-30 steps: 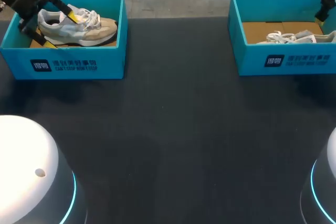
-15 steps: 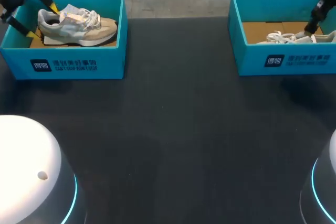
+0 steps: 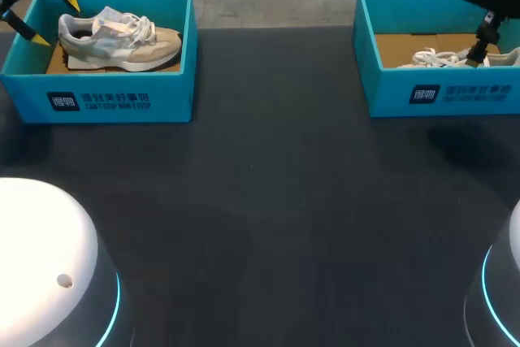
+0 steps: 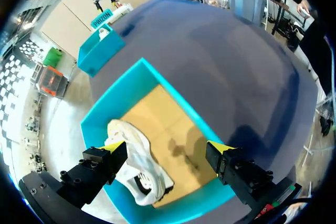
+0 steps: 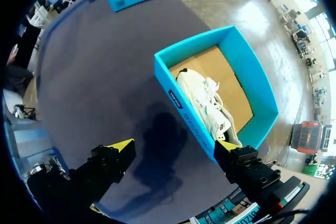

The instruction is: Take the shoe out of the shoebox, open the shoe tongue, remove and reinsert the insole, then place the shoe into the shoebox

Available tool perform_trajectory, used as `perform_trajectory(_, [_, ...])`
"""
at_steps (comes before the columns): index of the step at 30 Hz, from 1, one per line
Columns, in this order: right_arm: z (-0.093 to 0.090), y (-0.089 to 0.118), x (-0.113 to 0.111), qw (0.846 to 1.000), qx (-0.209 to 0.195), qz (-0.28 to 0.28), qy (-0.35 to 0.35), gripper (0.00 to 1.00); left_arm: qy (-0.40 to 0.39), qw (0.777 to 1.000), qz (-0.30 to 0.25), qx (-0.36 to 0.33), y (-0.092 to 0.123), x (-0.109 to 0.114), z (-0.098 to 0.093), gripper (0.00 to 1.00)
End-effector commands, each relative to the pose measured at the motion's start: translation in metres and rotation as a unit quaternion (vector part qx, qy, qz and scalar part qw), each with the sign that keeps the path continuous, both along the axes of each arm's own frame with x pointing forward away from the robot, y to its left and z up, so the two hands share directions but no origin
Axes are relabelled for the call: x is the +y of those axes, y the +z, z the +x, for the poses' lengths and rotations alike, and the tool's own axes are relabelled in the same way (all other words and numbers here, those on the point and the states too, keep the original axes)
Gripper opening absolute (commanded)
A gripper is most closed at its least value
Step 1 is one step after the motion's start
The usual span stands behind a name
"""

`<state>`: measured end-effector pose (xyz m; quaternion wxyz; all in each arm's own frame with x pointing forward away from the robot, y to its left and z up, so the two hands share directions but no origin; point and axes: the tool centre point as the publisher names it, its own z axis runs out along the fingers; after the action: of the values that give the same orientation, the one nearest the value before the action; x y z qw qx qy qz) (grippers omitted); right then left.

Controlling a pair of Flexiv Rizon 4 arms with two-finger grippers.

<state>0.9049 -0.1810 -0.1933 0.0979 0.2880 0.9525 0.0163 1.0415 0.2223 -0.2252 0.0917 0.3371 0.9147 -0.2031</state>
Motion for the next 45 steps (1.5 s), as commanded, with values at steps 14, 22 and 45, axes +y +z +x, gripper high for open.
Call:
perform_trajectory(14, [0.0,0.0,0.0,1.0,0.0,0.0,0.0,1.0,-0.231,0.957,0.151,-0.084,-0.015,0.03,0.073,1.0])
perform_trajectory(22, [0.0,0.0,0.0,1.0,0.0,0.0,0.0,1.0,-0.289,0.924,0.22,-0.12,-0.022,0.037,0.102,1.0])
perform_trajectory(45, [0.0,0.0,0.0,1.0,0.0,0.0,0.0,1.0,-0.3,0.914,0.246,-0.116,-0.032,0.043,0.118,1.0])
